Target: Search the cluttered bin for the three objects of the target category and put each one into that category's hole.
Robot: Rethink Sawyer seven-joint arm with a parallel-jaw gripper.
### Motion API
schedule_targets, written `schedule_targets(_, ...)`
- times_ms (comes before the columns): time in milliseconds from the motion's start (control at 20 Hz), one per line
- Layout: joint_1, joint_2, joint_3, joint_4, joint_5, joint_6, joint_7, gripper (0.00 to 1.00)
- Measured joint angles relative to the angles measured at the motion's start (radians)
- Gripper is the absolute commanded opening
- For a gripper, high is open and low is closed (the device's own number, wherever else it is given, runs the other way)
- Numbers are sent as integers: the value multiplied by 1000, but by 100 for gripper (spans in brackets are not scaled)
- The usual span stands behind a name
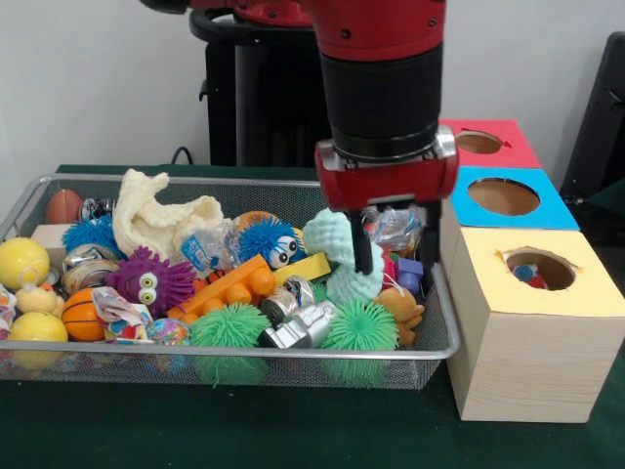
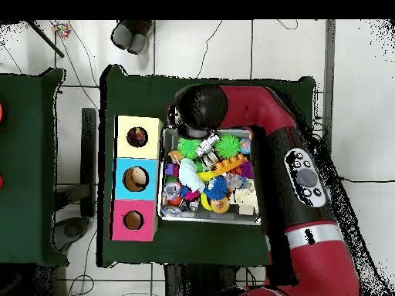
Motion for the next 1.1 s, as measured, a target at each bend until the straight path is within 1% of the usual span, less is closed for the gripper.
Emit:
schedule_targets(50,16,23,4,-52,0,27,0,100)
schedule_targets(100,21,31,5,-70,0,36,0,100)
schedule_targets(200,38,57,9,-132,0,64,0,100)
schedule_targets(300,49,75,9,-180,0,78,0,100)
schedule_targets(400,49,81,10,-201,2,79,0,100)
schedule_targets(600,27,74,11,-202,17,79,0,100)
schedule_targets(800,-34,46,11,-181,29,78,0,100)
schedule_targets(850,-59,34,11,-170,33,75,0,100)
schedule_targets(1000,-90,17,11,-154,36,68,0,100)
schedule_targets(1100,-131,-14,10,-116,38,46,0,100)
